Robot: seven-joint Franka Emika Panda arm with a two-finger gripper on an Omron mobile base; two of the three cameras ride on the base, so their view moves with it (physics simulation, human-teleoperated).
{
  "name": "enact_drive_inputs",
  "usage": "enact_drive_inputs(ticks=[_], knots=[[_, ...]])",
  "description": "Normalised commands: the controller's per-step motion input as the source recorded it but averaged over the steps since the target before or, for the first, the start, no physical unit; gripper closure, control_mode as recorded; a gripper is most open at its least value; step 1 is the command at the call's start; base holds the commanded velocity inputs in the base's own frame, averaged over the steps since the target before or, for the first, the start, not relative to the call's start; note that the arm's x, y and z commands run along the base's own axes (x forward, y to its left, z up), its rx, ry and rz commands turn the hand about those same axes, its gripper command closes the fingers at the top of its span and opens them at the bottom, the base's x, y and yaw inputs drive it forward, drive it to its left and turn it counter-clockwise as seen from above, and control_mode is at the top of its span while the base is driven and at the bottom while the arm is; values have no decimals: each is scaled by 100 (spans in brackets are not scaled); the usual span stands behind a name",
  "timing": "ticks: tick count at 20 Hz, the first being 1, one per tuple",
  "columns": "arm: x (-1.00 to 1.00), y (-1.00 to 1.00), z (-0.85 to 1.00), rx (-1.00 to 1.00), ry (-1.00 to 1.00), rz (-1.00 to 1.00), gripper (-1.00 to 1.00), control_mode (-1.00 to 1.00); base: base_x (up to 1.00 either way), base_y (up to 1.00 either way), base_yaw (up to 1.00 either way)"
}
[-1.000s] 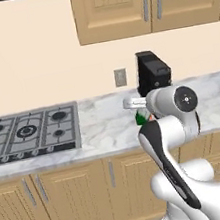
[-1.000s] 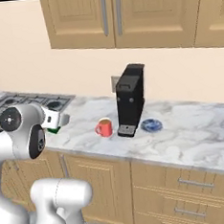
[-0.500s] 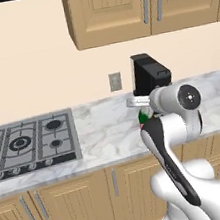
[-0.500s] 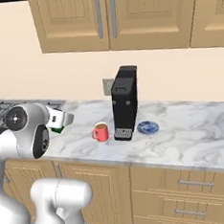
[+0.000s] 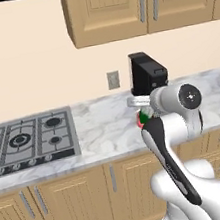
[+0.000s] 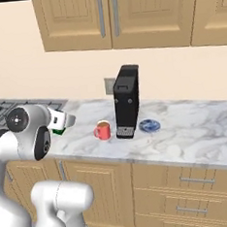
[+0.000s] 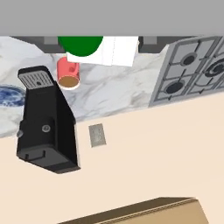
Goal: Take a sugar cube from the saucer and place it inside the coffee. Then, grab milk from the fridge and place it next to the coffee on the counter to sweeten the coffee.
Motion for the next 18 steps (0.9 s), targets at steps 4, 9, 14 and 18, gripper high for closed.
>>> enact_drive_inputs(ticks=[4, 9, 14, 18], knots=[[0, 0, 0, 0, 0, 0, 100, 100, -14, 0, -2], [12, 31, -15, 0, 3, -7, 100, -100, 0, 0, 0], [44, 37, -32, 0, 14, -13, 100, -100, 0, 0, 0], [62, 6, -37, -1, 18, -20, 100, -100, 0, 0, 0]])
